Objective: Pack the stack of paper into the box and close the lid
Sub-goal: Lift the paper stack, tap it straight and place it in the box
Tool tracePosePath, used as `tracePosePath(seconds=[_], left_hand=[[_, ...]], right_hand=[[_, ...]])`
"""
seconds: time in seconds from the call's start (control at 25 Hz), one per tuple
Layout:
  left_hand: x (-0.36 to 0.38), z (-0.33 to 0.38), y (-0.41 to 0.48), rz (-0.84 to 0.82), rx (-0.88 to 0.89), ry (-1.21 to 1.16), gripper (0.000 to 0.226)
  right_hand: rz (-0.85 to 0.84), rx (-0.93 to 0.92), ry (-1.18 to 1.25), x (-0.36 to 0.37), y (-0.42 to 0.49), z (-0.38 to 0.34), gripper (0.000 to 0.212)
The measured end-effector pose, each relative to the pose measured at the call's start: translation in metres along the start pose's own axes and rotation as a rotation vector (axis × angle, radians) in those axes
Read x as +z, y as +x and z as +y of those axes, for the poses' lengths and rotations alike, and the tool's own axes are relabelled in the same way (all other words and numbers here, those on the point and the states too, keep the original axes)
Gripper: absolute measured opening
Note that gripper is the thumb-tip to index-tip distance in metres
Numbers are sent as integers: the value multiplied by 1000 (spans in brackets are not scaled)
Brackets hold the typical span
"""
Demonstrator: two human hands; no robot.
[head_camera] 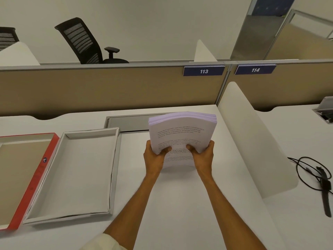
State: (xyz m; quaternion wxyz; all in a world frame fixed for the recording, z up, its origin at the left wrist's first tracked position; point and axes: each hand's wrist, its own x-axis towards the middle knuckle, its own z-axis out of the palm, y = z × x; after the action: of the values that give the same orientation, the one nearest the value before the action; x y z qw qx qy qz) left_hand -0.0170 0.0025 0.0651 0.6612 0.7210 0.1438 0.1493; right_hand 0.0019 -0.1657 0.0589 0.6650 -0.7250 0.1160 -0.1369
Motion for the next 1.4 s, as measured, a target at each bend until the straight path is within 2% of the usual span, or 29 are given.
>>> tracePosePath(seconds=[0.28, 0.48, 0.68, 1.4], left_hand=[[-2, 24, 14, -9, -50, 71, 50], [-13, 40, 25, -1, -96, 174, 49], [-32, 44, 28, -7, -205, 256, 53], [-161, 53, 38, -33, -273, 265, 44]], right_hand=[[-50, 67, -55, 5, 11, -29, 58], [-48, 161, -321, 12, 15, -56, 59], [-126, 222, -451, 24, 8, -66, 60], [-208, 232, -465, 121, -69, -86, 51]])
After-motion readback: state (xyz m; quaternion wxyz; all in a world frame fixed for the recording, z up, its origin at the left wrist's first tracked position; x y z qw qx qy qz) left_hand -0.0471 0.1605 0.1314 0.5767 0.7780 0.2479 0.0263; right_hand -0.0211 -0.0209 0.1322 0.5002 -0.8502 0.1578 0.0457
